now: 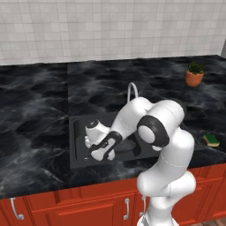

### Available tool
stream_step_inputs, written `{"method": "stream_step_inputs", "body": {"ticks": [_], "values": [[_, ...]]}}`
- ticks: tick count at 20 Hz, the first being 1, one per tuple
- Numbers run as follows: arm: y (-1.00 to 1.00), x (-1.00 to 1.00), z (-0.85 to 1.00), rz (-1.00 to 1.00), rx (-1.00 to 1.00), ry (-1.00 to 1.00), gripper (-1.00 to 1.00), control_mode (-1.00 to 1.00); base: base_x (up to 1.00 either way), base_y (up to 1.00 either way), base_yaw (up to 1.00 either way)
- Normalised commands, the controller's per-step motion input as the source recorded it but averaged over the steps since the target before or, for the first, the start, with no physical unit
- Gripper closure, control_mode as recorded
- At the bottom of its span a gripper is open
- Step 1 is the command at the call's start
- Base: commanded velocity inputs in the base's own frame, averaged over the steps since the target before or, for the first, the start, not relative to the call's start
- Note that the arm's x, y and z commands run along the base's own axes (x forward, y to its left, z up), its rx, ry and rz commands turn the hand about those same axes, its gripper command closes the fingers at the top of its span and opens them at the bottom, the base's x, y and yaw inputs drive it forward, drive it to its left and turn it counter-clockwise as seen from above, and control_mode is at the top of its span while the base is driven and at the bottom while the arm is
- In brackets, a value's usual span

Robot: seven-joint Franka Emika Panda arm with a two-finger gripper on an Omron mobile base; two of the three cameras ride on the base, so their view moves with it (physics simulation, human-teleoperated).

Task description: Pick the pan and sponge and place them into the sink. Then turn on the water.

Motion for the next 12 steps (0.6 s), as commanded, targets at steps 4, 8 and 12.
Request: {"method": "stream_step_inputs", "body": {"ticks": [4,8,12], "values": [[-0.47,0.16,-0.49,0.0,0.28,0.0,1.0,-1.0,0.0,0.0,0.0],[-0.33,0.11,-0.57,0.0,0.16,0.0,-1.0,-1.0,0.0,0.0,0.0],[-0.4,0.01,-0.49,0.0,0.14,0.0,-1.0,-1.0,0.0,0.0,0.0]]}}
